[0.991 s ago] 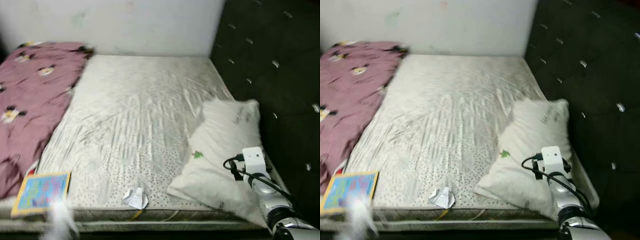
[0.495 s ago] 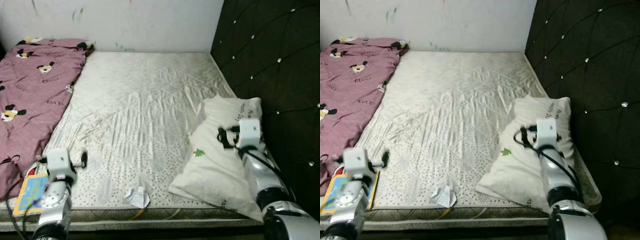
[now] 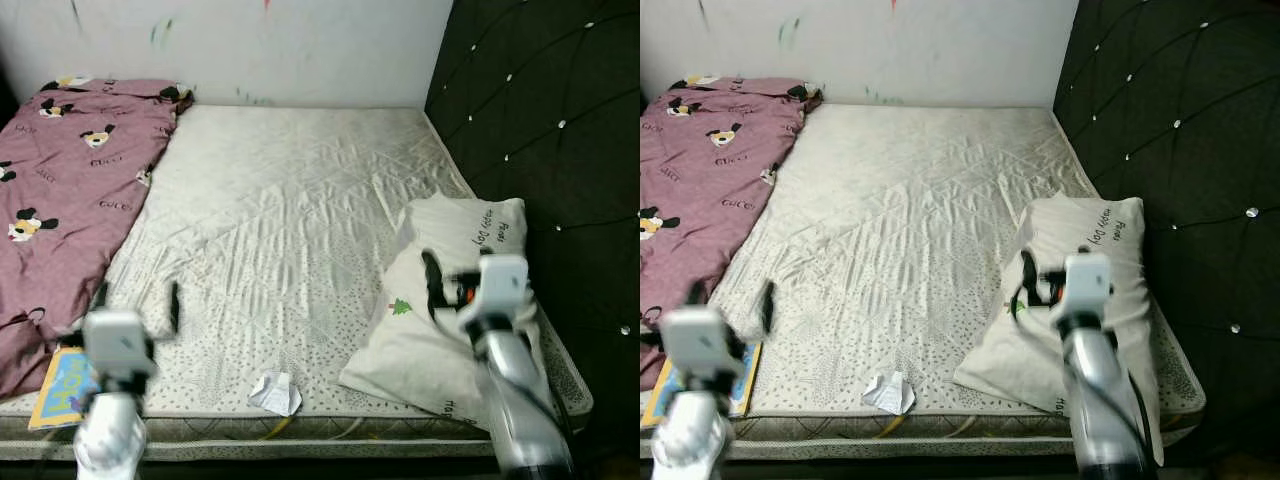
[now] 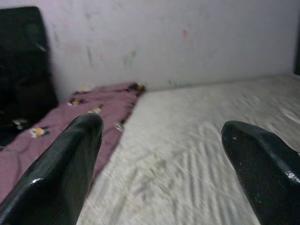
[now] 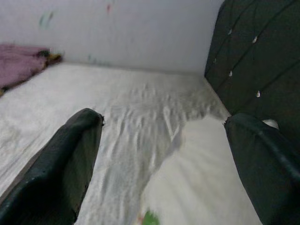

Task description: Clean up the room

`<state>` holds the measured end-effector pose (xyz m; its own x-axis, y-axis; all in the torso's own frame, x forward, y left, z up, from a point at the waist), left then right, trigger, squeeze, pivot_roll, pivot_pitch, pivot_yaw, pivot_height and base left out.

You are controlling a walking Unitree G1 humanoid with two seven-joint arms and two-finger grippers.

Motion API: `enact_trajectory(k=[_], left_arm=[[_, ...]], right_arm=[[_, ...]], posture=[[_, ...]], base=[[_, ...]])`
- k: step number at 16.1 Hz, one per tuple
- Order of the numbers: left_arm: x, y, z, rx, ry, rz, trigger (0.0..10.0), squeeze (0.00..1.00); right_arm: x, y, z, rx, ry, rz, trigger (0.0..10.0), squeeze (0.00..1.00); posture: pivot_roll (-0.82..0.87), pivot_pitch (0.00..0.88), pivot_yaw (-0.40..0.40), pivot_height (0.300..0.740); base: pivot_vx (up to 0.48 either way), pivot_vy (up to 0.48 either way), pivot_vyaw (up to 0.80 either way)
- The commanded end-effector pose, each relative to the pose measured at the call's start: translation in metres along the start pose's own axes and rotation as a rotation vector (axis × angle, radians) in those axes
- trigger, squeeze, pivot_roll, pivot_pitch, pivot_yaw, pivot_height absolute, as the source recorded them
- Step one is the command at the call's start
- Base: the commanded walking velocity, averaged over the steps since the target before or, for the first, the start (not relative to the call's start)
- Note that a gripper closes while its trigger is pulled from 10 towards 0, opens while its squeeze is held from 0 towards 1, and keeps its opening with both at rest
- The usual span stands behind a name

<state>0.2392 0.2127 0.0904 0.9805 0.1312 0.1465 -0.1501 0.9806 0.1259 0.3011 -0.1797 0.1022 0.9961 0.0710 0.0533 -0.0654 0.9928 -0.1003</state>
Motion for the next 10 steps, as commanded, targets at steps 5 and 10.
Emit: enact_trajectory(k=[5, 10], left_arm=[[-0.003, -0.005, 0.014, -0.009, 0.037, -0.033, 10.0, 0.00], [-0.006, -0.018, 0.019, -0.093, 0.096, -0.036, 10.0, 0.00]], right_arm=[[-0.017, 0.004, -0.001, -0.170, 0.068, -0.003, 10.0, 0.00], [-0.018, 0.027, 0.018, -0.042, 0.041, 0.157, 10.0, 0.00]], posture=[[0.00, 0.000, -0.014, 0.740], [0.01, 0.000, -0.035, 0.740]], base=[[0.000, 0.000, 0.00], [0.000, 0.000, 0.00]])
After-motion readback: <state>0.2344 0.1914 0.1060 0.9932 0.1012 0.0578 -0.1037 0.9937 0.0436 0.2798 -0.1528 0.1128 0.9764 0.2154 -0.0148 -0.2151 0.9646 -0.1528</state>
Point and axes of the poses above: a point about 5 cm out from each wrist's last joint towards the gripper, its own x axis pointing out of the wrist towards the gripper, its own z axis along the axis of the wrist's last joint, y = z × x, the point moved 2 cm from there along x, pointing out of the wrist towards the gripper, and after that the axes turned 3 degrees about -x, right-handed, at the moved point
